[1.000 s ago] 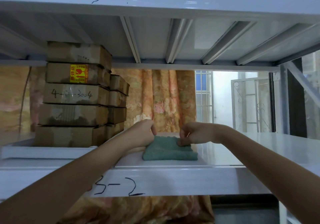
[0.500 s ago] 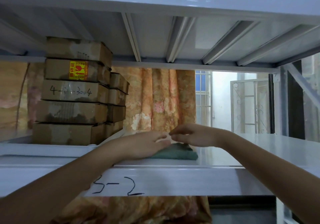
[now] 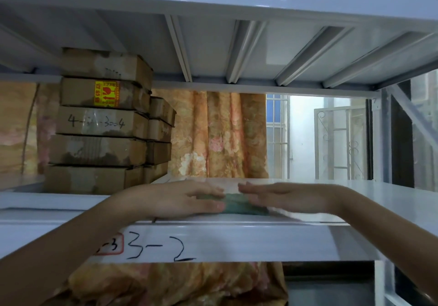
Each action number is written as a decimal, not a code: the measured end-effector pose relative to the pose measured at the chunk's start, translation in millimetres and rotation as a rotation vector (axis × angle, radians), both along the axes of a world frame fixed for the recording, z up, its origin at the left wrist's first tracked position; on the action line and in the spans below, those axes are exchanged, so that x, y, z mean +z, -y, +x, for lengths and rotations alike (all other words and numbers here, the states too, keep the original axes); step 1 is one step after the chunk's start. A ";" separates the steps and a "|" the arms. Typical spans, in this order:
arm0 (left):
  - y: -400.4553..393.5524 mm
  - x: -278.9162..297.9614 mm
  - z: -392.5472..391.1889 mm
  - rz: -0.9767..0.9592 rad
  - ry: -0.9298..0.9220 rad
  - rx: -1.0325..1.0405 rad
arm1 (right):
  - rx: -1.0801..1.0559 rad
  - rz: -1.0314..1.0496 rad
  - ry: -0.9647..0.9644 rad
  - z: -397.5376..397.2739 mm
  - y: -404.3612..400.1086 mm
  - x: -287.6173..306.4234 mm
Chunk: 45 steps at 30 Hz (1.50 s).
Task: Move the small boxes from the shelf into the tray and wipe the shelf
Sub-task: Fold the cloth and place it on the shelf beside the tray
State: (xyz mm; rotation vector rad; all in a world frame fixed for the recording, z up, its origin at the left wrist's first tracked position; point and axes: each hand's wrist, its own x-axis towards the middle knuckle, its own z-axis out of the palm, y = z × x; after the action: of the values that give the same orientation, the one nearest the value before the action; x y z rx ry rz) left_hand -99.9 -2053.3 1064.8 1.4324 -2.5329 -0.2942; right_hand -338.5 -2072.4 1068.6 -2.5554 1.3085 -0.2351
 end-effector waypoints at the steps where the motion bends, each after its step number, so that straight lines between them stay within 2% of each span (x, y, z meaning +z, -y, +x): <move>1: -2.5 -2.1 2.2 0.014 0.033 -0.027 | 0.042 0.013 -0.050 -2.5 -5.0 -3.5; 5: -6.3 -19.2 8.7 -0.076 0.137 -0.085 | 0.070 -0.061 -0.091 -7.7 -14.0 -14.9; 8: -14.3 -23.3 6.4 -0.256 0.145 -0.070 | 0.083 -0.272 -0.062 -6.4 -20.0 -20.6; 11: -23.5 -24.0 4.3 -0.391 0.093 -0.073 | 0.142 -0.441 0.060 -6.7 -25.4 -26.3; 15: -37.3 -23.7 6.6 -0.424 -0.140 -0.090 | 0.218 -0.491 0.224 -9.9 -37.7 -30.8; 20: -47.7 -18.9 9.6 -0.301 -0.332 -0.115 | 0.259 -0.464 0.291 -10.2 -48.1 -29.4; 22: -42.9 -17.5 8.9 -0.259 -0.445 -0.093 | 0.243 -0.457 0.343 -7.2 -46.5 -28.0; 26: -34.0 -17.4 1.6 -0.081 -0.800 0.020 | 0.132 -0.346 0.532 2.1 -37.2 -22.1; 28: -28.1 -19.7 -0.4 -0.100 -0.853 0.087 | 0.041 -0.302 0.632 8.1 -28.6 -18.6; 32: -21.1 -22.5 -0.9 -0.232 -0.749 0.163 | -0.115 -0.243 0.720 18.2 -14.2 -16.1; 38: -13.0 -22.3 -6.3 -0.362 -0.491 0.273 | -0.229 -0.294 0.588 24.1 -7.4 -18.6; 41: -13.9 -22.6 -9.9 -0.403 -0.331 0.295 | -0.259 -0.333 0.453 26.6 -9.7 -19.8; 45: -13.7 -23.9 -8.3 -0.504 -0.180 0.219 | -0.184 -0.523 0.173 24.0 -16.4 -17.6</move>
State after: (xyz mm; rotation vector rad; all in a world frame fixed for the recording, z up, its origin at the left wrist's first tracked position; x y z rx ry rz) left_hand -108.3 -2039.5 1040.9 1.3820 -2.0794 0.2280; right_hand -314.6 -2056.0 1050.9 -2.7277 1.5775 -0.9237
